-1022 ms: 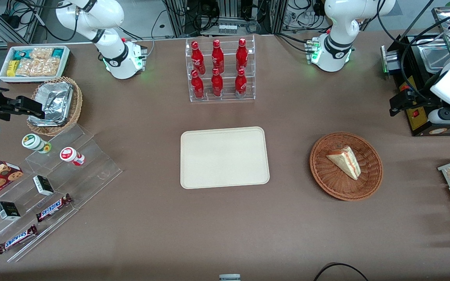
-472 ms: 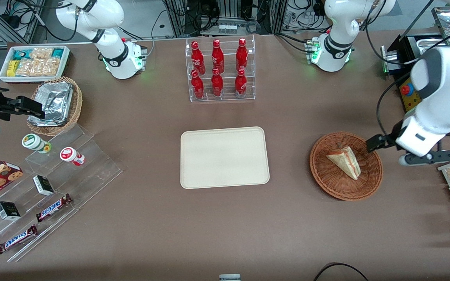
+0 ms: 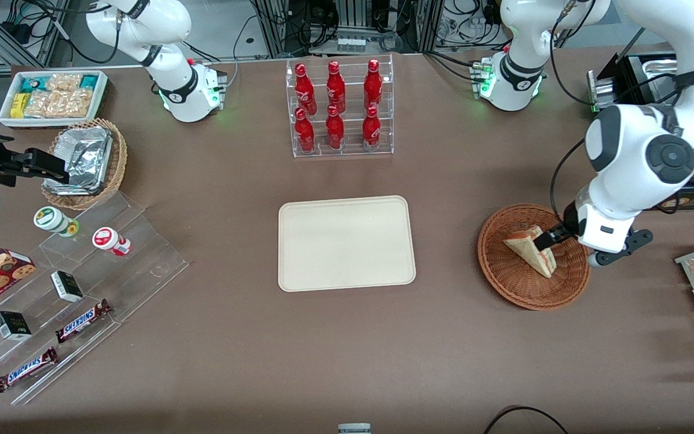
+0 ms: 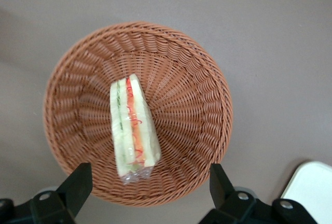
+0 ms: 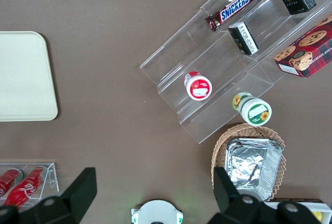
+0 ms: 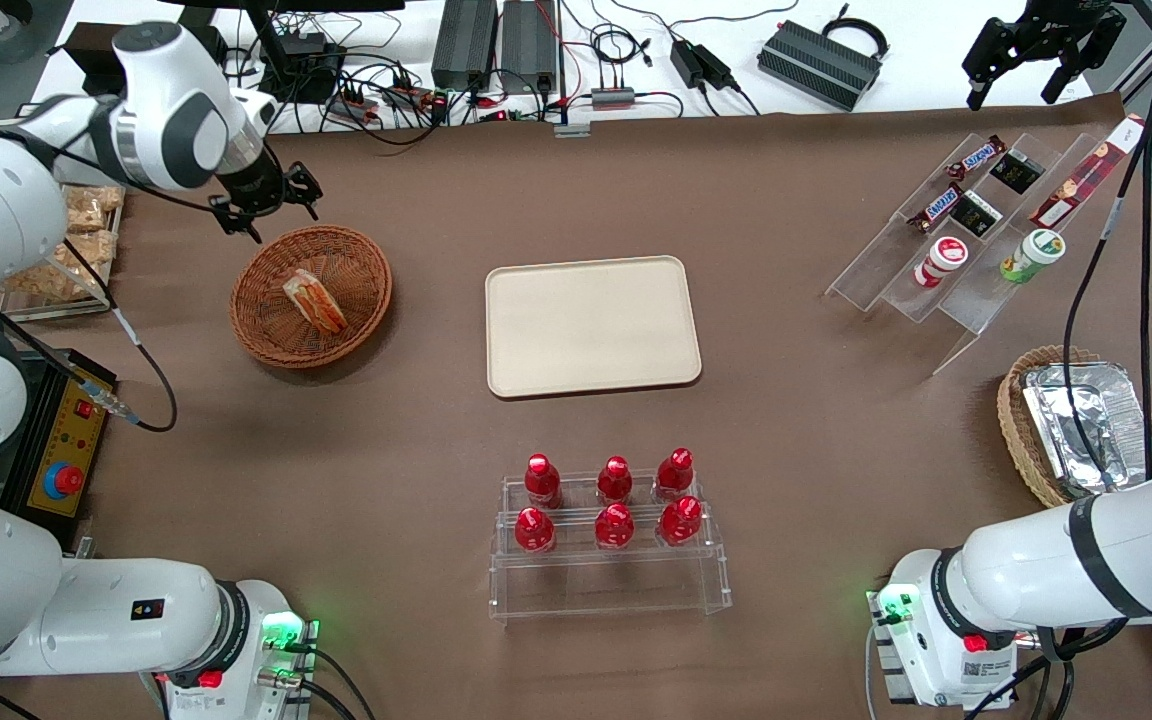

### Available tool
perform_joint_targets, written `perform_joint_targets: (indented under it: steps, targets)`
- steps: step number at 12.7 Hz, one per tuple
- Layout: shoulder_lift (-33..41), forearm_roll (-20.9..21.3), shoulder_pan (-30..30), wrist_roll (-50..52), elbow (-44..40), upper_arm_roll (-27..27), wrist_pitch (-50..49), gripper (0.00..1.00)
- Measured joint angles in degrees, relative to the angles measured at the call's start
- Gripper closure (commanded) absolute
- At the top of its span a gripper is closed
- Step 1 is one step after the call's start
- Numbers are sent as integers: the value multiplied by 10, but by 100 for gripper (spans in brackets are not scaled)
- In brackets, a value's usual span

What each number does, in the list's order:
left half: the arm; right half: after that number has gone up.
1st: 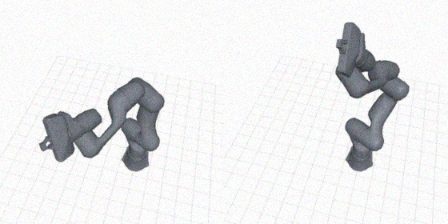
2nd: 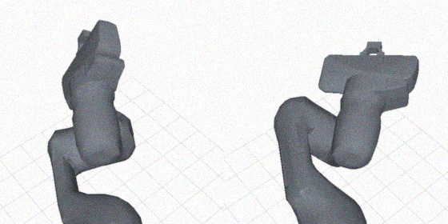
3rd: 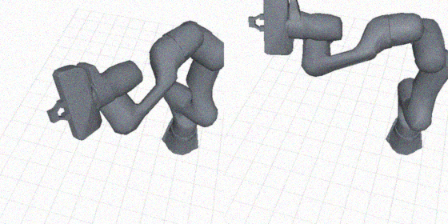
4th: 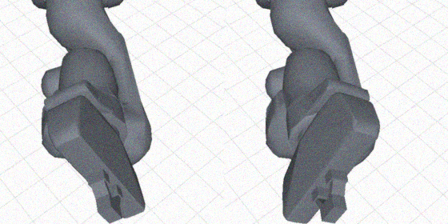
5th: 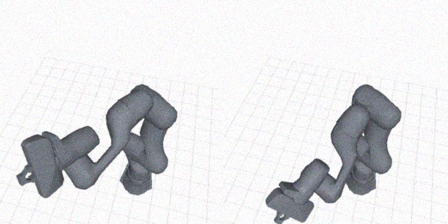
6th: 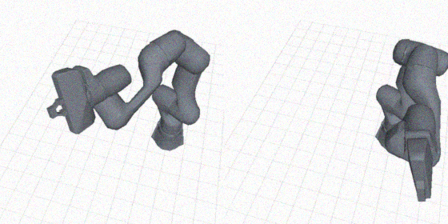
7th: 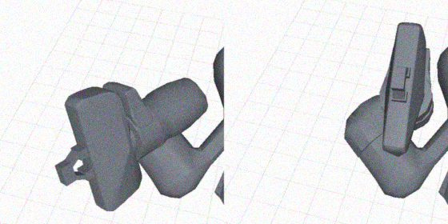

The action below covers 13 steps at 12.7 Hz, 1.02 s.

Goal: Place sandwich from basket to tray
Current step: 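Lower the left gripper and close it on the sandwich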

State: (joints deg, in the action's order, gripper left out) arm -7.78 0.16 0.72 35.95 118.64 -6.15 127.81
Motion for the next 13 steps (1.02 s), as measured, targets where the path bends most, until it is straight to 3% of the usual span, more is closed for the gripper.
perform_joint_targets:
  steps: [3,8,9,10,11,13]
  targets:
    - [-8,3,1,29,67,2,60,0]
    - [-50,5,0,35,81,7,89,1]
    - [-64,5,-1,35,81,8,102,26]
    - [-76,5,-1,36,81,8,114,71]
    - [-86,5,-1,37,81,10,122,100]
    - [-92,5,-1,37,80,16,125,100]
